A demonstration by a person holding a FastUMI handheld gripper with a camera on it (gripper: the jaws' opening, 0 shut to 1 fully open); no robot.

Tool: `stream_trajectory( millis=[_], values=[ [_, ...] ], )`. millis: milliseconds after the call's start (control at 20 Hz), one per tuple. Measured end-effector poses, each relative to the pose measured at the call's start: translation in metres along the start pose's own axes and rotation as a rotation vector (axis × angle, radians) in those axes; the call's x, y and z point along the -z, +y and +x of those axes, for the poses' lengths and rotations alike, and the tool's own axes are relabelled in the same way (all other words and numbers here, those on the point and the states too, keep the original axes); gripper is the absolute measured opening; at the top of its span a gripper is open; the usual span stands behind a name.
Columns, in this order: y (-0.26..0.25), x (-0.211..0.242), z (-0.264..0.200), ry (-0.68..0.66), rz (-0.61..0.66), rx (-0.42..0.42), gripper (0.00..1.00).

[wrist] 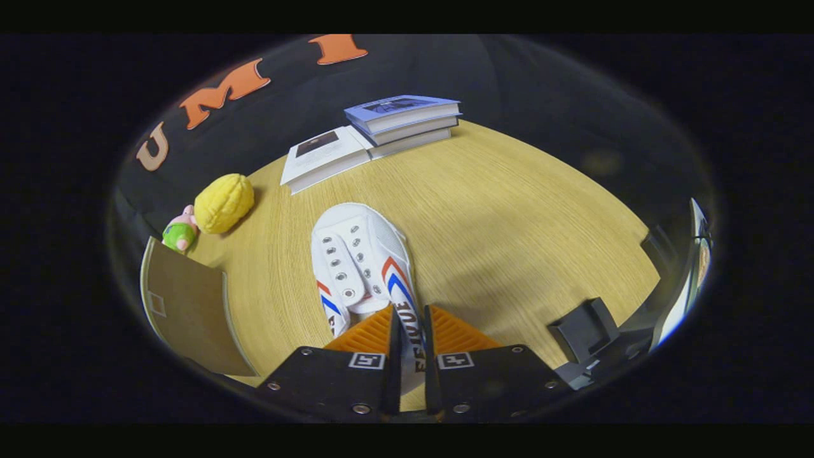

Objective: Open the storage box then place both shoes into the box .Put the left shoe in first, then the right shoe, with the right side of both shoes facing outward in a uniform manner.

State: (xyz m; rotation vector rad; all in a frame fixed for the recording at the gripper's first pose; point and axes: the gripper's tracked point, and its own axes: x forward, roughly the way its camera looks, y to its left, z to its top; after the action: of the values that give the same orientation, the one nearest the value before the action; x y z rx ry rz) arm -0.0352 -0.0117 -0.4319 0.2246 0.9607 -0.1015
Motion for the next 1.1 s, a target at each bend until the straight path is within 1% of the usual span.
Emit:
stream_trajectory(
  millis=[50,100,200,350,550,650,850,1100],
  values=[
    [-0.001,-0.002,0.0,-0.012,0.028,0.006,0.12],
    [0.003,-0.002,-0.003,-0.019,0.057,-0.001,0.03],
    [0.009,-0.005,-0.009,-0.042,0.08,0.004,0.01],
    [0.015,-0.017,-0.021,-0.074,0.085,0.021,0.01],
    [0.036,-0.031,-0.049,-0.119,0.13,-0.014,0.0],
    [0.05,-0.038,-0.065,-0.147,0.128,-0.027,0.0],
    [0.091,-0.05,-0.104,-0.2,0.133,-0.089,0.01],
    [0.151,-0.051,-0.149,-0.243,0.121,-0.159,0.0]
  ],
)
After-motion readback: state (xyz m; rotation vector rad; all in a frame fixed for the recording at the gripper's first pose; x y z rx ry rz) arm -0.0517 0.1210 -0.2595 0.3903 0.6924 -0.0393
